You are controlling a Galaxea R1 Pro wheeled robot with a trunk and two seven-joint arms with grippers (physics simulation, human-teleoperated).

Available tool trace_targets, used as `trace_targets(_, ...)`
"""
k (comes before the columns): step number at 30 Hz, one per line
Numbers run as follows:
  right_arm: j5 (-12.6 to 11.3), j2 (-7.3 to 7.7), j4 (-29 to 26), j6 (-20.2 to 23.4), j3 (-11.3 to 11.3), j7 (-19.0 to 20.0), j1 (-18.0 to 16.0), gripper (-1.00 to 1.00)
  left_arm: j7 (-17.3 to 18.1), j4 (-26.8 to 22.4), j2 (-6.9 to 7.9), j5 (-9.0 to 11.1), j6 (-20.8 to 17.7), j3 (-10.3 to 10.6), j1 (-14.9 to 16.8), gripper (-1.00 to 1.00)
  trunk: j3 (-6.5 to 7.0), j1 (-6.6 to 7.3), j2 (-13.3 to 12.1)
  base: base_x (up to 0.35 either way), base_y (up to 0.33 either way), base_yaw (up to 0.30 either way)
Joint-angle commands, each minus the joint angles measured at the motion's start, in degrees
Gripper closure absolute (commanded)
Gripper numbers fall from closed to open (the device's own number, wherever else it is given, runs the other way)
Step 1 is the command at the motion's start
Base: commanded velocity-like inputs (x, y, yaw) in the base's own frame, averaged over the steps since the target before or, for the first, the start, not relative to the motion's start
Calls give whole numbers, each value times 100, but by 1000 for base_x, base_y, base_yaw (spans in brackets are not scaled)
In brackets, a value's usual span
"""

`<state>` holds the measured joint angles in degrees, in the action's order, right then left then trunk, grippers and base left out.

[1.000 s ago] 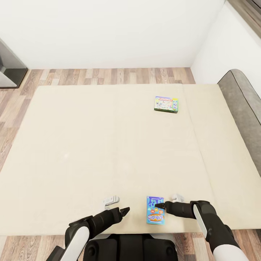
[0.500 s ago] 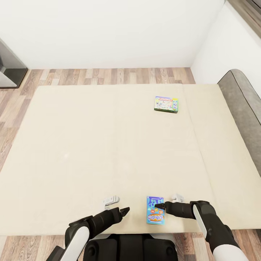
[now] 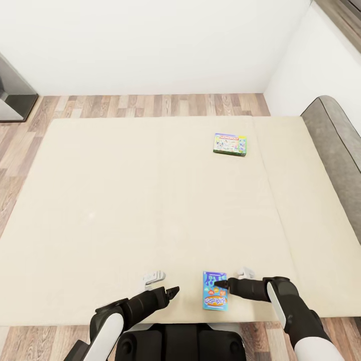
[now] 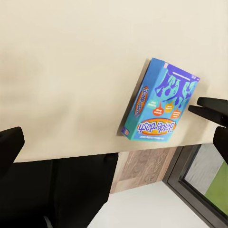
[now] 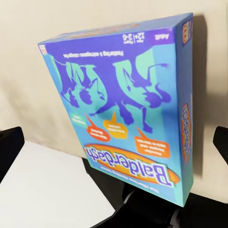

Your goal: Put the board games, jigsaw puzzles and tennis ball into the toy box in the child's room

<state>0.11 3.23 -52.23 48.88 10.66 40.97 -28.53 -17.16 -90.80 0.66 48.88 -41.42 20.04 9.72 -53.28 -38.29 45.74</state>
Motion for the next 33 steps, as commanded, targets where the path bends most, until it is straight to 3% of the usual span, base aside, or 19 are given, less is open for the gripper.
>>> trace_targets(1, 3, -1, -3, 38, 16, 20, -4, -100, -58, -7, 4, 60, -4, 9, 3, -100, -3, -1, 4, 0, 0, 0)
trace_targets(33, 6, -2, 1, 7, 13, -31, -17, -100, -104, -7, 4, 52, -5, 18, 3, -100, -3, -1, 4, 0, 0, 0)
